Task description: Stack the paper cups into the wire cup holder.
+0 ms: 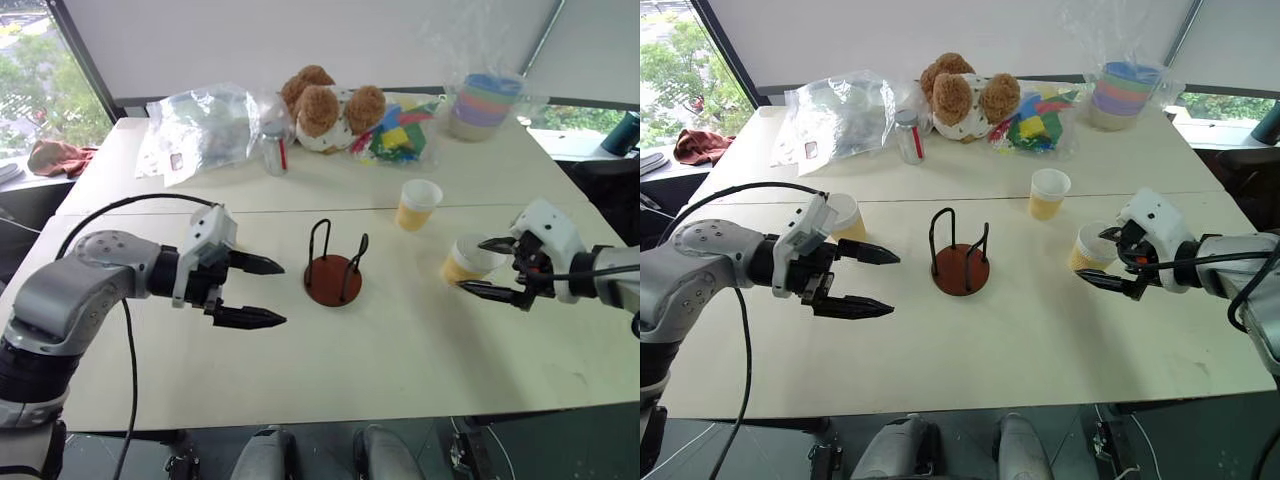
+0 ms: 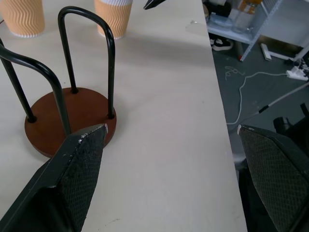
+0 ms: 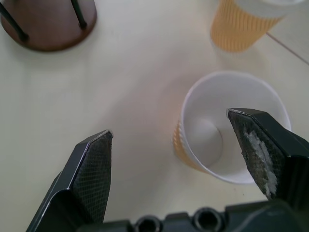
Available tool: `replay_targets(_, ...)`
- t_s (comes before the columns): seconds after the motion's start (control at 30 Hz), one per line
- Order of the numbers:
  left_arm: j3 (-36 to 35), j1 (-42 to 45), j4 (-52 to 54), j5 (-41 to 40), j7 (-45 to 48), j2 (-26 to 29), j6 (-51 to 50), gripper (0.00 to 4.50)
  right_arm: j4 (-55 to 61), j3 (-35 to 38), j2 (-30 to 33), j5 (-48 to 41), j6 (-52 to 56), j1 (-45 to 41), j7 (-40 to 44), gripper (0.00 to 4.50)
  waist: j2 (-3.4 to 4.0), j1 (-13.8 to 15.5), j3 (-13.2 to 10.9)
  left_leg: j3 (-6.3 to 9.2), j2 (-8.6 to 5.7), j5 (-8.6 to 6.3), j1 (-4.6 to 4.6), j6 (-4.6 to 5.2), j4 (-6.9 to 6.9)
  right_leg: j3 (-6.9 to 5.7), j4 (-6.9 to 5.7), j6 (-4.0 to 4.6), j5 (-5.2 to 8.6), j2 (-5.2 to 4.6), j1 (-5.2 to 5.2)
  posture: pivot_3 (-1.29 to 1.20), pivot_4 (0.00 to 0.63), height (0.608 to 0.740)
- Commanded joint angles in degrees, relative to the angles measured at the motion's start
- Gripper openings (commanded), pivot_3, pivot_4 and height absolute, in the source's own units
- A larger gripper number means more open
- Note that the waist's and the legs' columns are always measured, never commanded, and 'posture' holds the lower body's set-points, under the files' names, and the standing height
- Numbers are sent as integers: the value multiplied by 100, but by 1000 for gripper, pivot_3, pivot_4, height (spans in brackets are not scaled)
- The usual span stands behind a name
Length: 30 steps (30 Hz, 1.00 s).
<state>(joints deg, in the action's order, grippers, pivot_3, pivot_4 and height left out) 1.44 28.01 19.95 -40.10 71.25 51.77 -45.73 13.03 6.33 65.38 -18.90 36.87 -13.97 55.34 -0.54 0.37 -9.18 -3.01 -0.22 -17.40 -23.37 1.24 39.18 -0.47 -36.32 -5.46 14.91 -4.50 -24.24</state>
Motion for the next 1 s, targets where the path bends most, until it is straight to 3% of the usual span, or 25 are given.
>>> replay_targets(0.03,-105,-49,106,-16,-28,75,52,4500,-456,-101,72,294,-480,-230,147,4125,0,-1,-1,-2,-1,0,0,1,1,0,0,0,0,0,0,0,150,740)
replay_targets(0.1,-130,-67,93,-14,-102,38,54,4500,-681,-219,14,392,-641,-357,213,4125,0,-1,-1,-2,0,0,0,1,3,0,0,0,0,0,0,0,150,740)
replay_targets(0.2,-151,-157,95,11,-197,22,72,4500,-954,-356,-68,520,-857,-505,272,3288,0,-1,-1,-3,-1,0,1,1,3,0,-1,-1,0,1,0,0,150,740)
replay_targets(0.4,-180,-355,34,99,-256,74,161,4500,-1074,-415,-110,563,-966,-689,454,131,0,17,-1,-1,1,0,0,1,3,1,-1,-1,0,1,0,0,150,740)
replay_targets(0.53,-155,-421,-35,204,-259,99,258,4500,-877,-442,-17,478,-960,-843,766,54,1,18,-1,-3,0,0,1,1,3,1,-1,-1,0,0,0,0,150,740)
replay_targets(0.63,-129,-405,-149,301,-206,128,336,4500,-743,-614,47,497,-994,-1464,1107,54,7,4,-4,-3,0,0,1,1,3,0,-3,-1,0,0,0,0,150,740)
replay_targets(0.87,-91,-251,-366,365,-19,234,355,4500,-1308,-1794,-731,349,-729,-4630,2779,54,17,-119,-12,2,6,3,1,-4,0,-2,-14,-1,0,1,-13,0,150,740)
replay_targets(1.0,-151,-439,-236,346,-170,159,340,4500,-1986,-2249,-1192,540,-973,-5530,3447,54,12,-101,-11,1,6,2,-2,-3,-1,-2,-13,-1,0,0,-15,0,150,740)
